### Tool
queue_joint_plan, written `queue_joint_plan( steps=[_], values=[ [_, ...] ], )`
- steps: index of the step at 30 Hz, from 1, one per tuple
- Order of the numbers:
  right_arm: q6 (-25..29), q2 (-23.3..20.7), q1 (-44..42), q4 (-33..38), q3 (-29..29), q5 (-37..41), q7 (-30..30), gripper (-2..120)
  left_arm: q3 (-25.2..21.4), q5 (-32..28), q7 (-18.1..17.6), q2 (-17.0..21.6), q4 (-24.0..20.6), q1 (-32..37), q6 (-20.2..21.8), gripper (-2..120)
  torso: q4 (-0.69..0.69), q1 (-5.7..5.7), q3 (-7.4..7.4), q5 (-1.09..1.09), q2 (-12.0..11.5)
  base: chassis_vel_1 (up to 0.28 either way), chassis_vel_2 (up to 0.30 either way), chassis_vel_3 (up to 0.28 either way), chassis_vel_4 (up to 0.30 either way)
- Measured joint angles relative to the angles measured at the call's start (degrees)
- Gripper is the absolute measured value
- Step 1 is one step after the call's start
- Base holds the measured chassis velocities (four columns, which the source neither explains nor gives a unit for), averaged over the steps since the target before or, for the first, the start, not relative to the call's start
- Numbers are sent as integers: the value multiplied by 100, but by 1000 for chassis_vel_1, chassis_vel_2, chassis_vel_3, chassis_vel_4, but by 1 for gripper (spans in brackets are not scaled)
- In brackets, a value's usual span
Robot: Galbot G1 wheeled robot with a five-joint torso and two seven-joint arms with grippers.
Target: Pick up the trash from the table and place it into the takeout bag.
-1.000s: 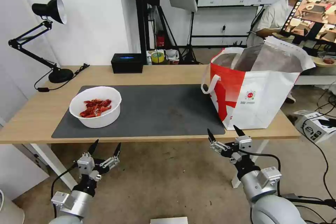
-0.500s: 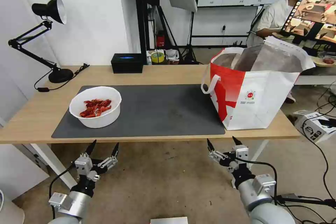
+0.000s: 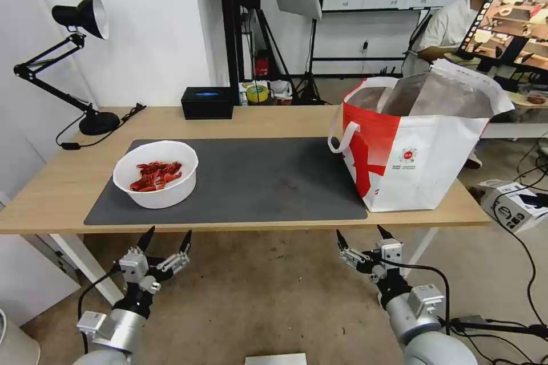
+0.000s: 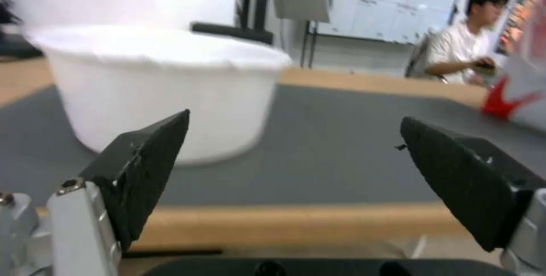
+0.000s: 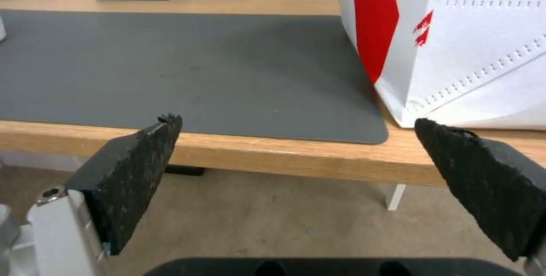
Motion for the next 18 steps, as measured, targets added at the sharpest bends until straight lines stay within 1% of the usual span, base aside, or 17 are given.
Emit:
queue_joint_plan(
  steps=[1,3,4,5,6,8,9,10,11,12,13,15,16,18],
  values=[
    [0,0,0,0,0,0,0,100,0,0,0,0,0,0,0,100,0,0,0,0,0,0,0,0,0],
    [0,-1,1,0,0,1,-1,100,-67,-142,-317,179,-184,-107,282,100,1,0,0,0,0,0,0,0,0],
    [0,-1,2,0,0,2,-2,100,-92,-215,-537,320,-287,-209,458,100,0,0,0,0,0,0,0,0,0],
    [0,-1,2,0,0,2,-2,100,-92,-215,-537,320,-287,-209,458,100,0,0,0,0,0,0,0,0,0],
    [0,-1,2,0,0,2,-2,100,-99,-268,-667,402,-335,-271,559,100,0,0,0,0,0,0,0,0,0],
    [0,-2,3,0,0,3,-3,100,-136,-447,-1034,749,-418,-457,839,100,0,0,0,0,-1,0,0,0,0],
    [0,-2,3,0,0,3,-3,100,-136,-447,-1034,749,-418,-457,839,100,0,0,0,0,-1,0,0,0,0],
    [0,-3,3,0,1,3,-3,100,-170,-536,-1161,925,-428,-525,958,100,0,0,0,0,-1,0,0,0,0],
    [0,-2,4,0,2,4,-3,100,-205,-621,-1213,1074,-426,-573,1028,100,0,0,0,0,-1,0,0,0,0],
    [0,-2,4,0,2,4,-3,100,-205,-621,-1213,1074,-426,-573,1028,100,0,0,0,0,-1,0,0,0,0],
    [0,-3,4,0,2,5,-4,100,-228,-699,-1234,1192,-410,-617,1076,100,1,0,0,-1,-1,0,0,0,0],
    [0,-3,5,1,2,6,-4,100,-299,-1019,-1309,1550,-325,-789,1248,100,1,0,0,-1,-1,0,0,0,0],
    [0,-3,5,1,2,6,-4,100,-299,-1019,-1309,1550,-325,-789,1248,100,1,0,0,-1,-1,0,0,0,0],
    [-1,-3,6,1,2,7,-4,100,-349,-1310,-1368,1917,-237,-1018,1493,100,1,0,0,-2,-1,0,0,0,0]
  ],
)
